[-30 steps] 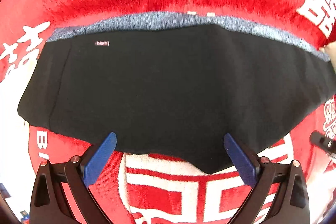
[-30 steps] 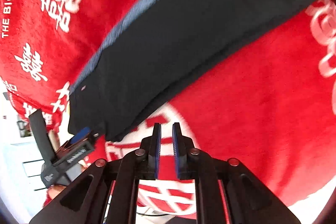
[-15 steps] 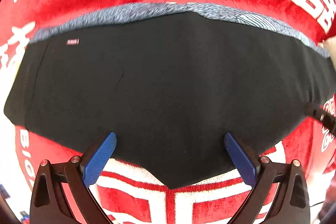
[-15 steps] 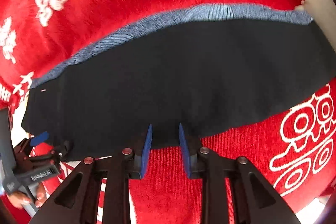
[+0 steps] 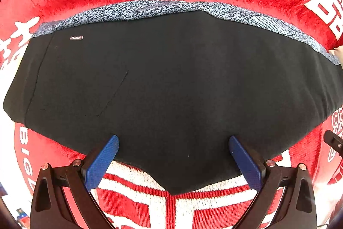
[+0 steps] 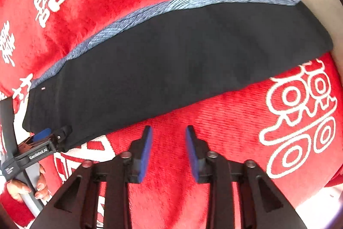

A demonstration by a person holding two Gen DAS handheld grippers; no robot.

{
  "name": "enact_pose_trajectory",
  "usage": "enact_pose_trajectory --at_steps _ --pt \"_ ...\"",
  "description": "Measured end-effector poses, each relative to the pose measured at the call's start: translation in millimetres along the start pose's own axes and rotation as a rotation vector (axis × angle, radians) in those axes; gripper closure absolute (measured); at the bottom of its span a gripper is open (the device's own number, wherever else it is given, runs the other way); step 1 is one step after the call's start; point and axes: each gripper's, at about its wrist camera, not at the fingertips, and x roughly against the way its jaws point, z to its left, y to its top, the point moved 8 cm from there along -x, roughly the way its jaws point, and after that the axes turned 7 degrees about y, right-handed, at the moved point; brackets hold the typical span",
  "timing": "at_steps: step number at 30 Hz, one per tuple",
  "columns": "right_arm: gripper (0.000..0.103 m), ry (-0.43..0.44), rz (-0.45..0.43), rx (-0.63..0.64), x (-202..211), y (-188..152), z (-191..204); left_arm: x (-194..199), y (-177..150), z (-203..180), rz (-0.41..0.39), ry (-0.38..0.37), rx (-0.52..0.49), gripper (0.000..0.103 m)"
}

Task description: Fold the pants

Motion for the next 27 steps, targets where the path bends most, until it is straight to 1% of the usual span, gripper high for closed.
enact_pose_trajectory --at_steps 1,2,5,9,11,14,16,17,19,22,27 --pt "0.055 0.001 -0.002 -0.015 3 -1 -3 0 0 -1 0.000 0.003 0.004 0.000" --pt "0.055 0.001 0.002 -0.030 5 -4 -7 4 -2 -3 0.002 0.005 0.007 0.000" --pt "0.053 0.000 0.032 -0.060 3 -14 -14 5 -4 -8 0.004 0.018 0.012 0.000" --pt "0.048 -0.008 0.066 -0.083 0 -30 -23 10 -7 -14 0.006 0.040 0.016 0.000" --pt "0.047 0.001 0.065 -0.087 1 -35 -26 14 -7 -17 0.004 0.059 0.014 0.000" --pt "0.043 0.017 0.068 -0.079 2 -39 -27 25 -4 -24 0.009 0.103 0.008 0.000" --pt "0.040 0.033 0.065 -0.077 2 -40 -28 32 -2 -32 0.022 0.119 0.001 0.000" --pt "0.039 0.043 0.065 -0.077 2 -40 -28 37 0 -36 0.032 0.117 -0.001 0.000" --pt "0.034 0.068 0.066 -0.079 1 -41 -28 44 1 -44 0.043 0.121 -0.009 0.000" --pt "0.029 0.090 0.079 -0.089 0 -38 -26 52 2 -59 0.057 0.118 -0.040 0.000" --pt "0.029 0.142 0.097 -0.140 3 -31 -31 71 7 -93 0.046 0.097 -0.089 0.000"
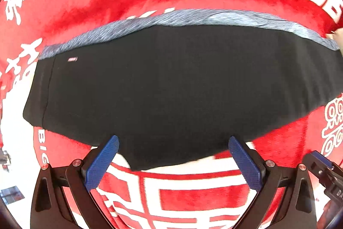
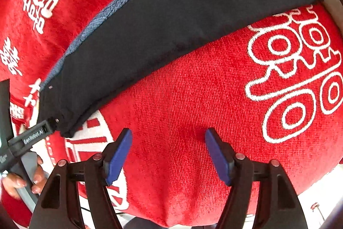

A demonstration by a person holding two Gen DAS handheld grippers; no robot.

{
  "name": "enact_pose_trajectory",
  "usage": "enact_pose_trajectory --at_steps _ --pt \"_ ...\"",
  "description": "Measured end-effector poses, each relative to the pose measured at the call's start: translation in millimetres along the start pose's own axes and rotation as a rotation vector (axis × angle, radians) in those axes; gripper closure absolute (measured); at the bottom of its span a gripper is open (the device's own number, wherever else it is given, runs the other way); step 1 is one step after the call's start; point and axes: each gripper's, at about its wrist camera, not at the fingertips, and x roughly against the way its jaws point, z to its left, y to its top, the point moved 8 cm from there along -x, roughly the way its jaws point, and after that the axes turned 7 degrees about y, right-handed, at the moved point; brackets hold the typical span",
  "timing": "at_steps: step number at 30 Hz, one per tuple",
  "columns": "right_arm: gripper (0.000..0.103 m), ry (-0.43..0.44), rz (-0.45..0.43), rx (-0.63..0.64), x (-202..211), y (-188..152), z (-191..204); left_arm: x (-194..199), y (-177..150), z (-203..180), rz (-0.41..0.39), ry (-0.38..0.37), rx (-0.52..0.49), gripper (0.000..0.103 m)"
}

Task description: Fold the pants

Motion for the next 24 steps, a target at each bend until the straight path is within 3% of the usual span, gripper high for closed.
enact_pose_trajectory --at_steps 8,18,24 --pt "0.029 0.100 -0.046 -0.137 36 21 -43 12 18 -60 -0.017 -0.031 -0.070 0.000" --pt "0.029 0.312 -0.260 -0.243 83 59 -100 28 46 -128 -0.066 -0.075 -0.105 0.000" --pt "0.029 0.358 -0.383 -0.319 94 86 -146 32 72 -172 -0.113 -0.119 -0.064 0.000"
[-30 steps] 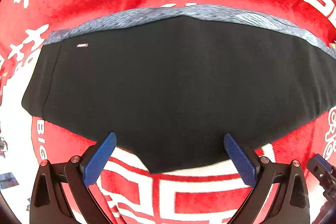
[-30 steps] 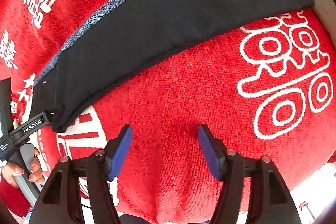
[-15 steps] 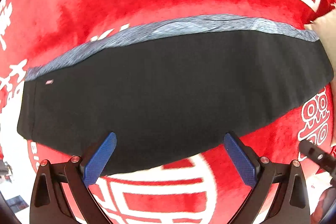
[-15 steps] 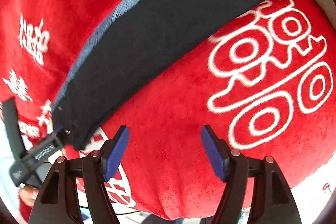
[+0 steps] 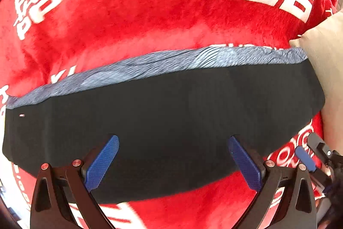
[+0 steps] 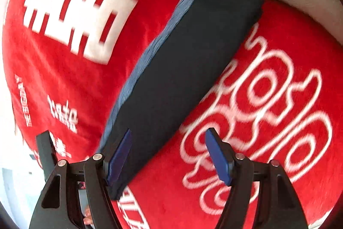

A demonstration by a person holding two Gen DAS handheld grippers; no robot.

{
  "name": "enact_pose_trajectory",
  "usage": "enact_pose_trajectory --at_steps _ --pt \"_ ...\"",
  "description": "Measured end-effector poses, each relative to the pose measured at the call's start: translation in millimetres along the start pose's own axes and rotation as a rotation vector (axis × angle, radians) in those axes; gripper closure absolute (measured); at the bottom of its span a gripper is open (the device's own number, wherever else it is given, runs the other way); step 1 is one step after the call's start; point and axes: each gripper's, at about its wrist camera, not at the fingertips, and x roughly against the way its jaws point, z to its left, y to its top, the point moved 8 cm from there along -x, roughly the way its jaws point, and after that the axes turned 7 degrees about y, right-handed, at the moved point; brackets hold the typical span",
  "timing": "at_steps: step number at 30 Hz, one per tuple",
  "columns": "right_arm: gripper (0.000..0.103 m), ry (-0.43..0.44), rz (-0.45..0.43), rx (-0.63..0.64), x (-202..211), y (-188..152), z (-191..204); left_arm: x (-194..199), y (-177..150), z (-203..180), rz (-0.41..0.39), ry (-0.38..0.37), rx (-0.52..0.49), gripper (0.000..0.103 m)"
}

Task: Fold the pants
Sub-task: 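Grasp the pants leg end with the right gripper and lift it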

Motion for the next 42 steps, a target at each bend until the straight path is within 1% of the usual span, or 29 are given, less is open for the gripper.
enact_pose_trajectory --at_steps 3,5,8,10,13,16,18,19,20,21,22,23,24,25,28,30,31,33,34,35,36,37,39,42 --pt "0.029 0.025 -0.034 -0.049 -1 14 -11 -3 2 -17 -0.006 0.008 -0.007 0.000" --pt "0.029 0.045 -0.055 -0.051 0 19 -15 -12 1 -21 -0.007 0.015 -0.013 0.000" --pt "0.029 0.078 -0.077 -0.042 0 26 -17 -23 -5 -24 0.016 0.026 -0.014 0.000" --pt "0.029 0.104 -0.093 -0.045 -15 28 -10 -27 -7 -25 0.014 0.019 0.002 0.000" --pt "0.029 0.134 -0.125 -0.034 -19 40 -8 -27 -7 -25 0.002 0.020 -0.001 0.000" --pt "0.028 0.147 -0.145 -0.021 -25 48 -4 -25 -9 -26 -0.006 0.026 -0.013 0.000" --pt "0.028 0.147 -0.142 -0.020 -27 51 -2 -20 -7 -27 -0.023 0.042 -0.021 0.000" --pt "0.028 0.141 -0.127 -0.025 -29 53 -1 -16 -6 -31 -0.038 0.048 -0.020 0.004" --pt "0.029 0.126 -0.104 -0.037 -30 54 -3 -9 -5 -32 -0.056 0.050 -0.018 0.011" --pt "0.036 0.105 -0.084 -0.052 -31 55 -5 -4 -4 -34 -0.064 0.043 -0.017 0.014" --pt "0.058 0.059 -0.064 -0.071 -31 57 -10 -2 -2 -34 -0.066 0.035 -0.015 0.015" --pt "0.074 0.018 -0.051 -0.079 -32 58 -14 1 -2 -36 -0.070 0.020 -0.010 0.021" --pt "0.085 0.005 -0.036 -0.089 -31 59 -16 5 -1 -38 -0.074 0.002 -0.009 0.024" --pt "0.087 0.006 -0.035 -0.087 -30 59 -15 8 -3 -39 -0.076 -0.010 -0.012 0.029" --pt "0.089 -0.040 -0.039 -0.002 -24 59 1 8 1 -47 -0.088 -0.022 -0.021 0.029" --pt "0.090 -0.053 -0.052 0.072 -19 58 18 -5 -3 -55 -0.078 -0.044 -0.033 0.028" --pt "0.090 -0.068 -0.058 0.124 -17 58 30 -14 -8 -59 -0.074 -0.044 -0.043 0.027" --pt "0.092 -0.105 -0.045 0.231 -19 53 50 -12 -13 -65 -0.199 -0.006 -0.073 0.026" --pt "0.092 -0.131 -0.045 0.306 -19 49 62 -11 -16 -67 -0.223 0.008 -0.086 0.026" --pt "0.092 -0.145 -0.041 0.361 -20 46 72 -10 -17 -67 -0.229 0.003 -0.079 0.026" --pt "0.092 -0.157 -0.038 0.427 -22 42 85 -11 -17 -66 -0.218 -0.019 -0.054 0.026" --pt "0.092 -0.164 -0.035 0.465 -23 40 94 -11 -17 -64 -0.214 -0.029 -0.043 0.026" --pt "0.092 -0.178 -0.027 0.541 -27 33 112 -9 -19 -67 -0.229 -0.023 -0.056 0.026" --pt "0.092 -0.191 -0.008 0.639 -35 20 134 -9 -22 -67 -0.247 -0.034 -0.054 0.026"
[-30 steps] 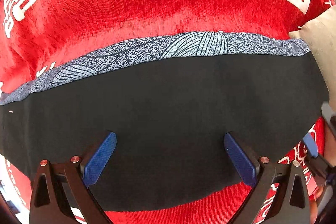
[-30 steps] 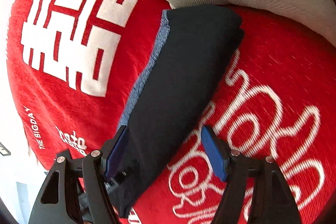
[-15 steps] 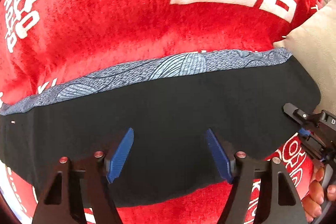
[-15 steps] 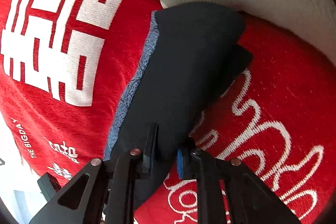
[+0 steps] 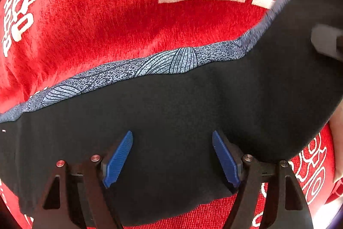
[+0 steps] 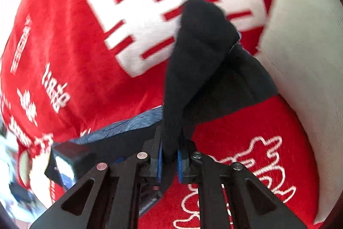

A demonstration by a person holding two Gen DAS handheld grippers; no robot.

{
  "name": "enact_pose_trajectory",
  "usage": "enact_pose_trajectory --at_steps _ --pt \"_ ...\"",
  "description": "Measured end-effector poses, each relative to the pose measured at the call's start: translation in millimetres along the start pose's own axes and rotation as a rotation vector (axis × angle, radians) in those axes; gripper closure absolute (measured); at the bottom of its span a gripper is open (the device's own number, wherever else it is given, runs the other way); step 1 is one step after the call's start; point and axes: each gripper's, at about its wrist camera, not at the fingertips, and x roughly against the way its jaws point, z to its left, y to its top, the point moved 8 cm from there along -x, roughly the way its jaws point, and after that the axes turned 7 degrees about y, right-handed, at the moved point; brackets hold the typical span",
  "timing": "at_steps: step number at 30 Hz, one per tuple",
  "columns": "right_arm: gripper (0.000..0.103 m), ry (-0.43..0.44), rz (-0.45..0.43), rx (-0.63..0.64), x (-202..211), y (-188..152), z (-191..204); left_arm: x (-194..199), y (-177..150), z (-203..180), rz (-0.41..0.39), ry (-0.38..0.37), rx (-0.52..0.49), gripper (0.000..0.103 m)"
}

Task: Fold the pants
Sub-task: 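Grasp the pants leg end with the right gripper and lift it, then fold the leg end over onto the waistband and open the right gripper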

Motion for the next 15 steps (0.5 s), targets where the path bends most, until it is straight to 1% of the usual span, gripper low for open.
enact_pose_trajectory --at_steps 3,5,6,9,10,11,14,15 --pt "0.092 -0.008 0.014 0.087 -3 -2 24 4 -7 6 -0.003 -0.023 0.003 0.026" --pt "0.092 -0.020 0.025 0.151 -6 -4 41 10 -9 12 0.025 -0.060 0.006 0.026" --pt "0.092 -0.021 0.029 0.176 -8 -4 49 16 -12 20 0.052 -0.093 0.026 0.026" --pt "0.092 -0.050 0.045 0.277 -14 -8 79 31 -21 51 0.082 -0.126 0.085 0.026" --pt "0.092 -0.064 0.051 0.308 -16 -12 88 39 -27 71 0.087 -0.119 0.112 0.026" --pt "0.092 -0.079 0.061 0.344 -21 -16 99 43 -30 83 0.088 -0.111 0.125 0.026" --pt "0.092 -0.108 0.099 0.437 -37 -35 128 55 -47 144 0.100 -0.051 0.188 0.026" --pt "0.092 -0.116 0.112 0.464 -42 -42 136 57 -54 169 0.111 -0.017 0.212 0.026"
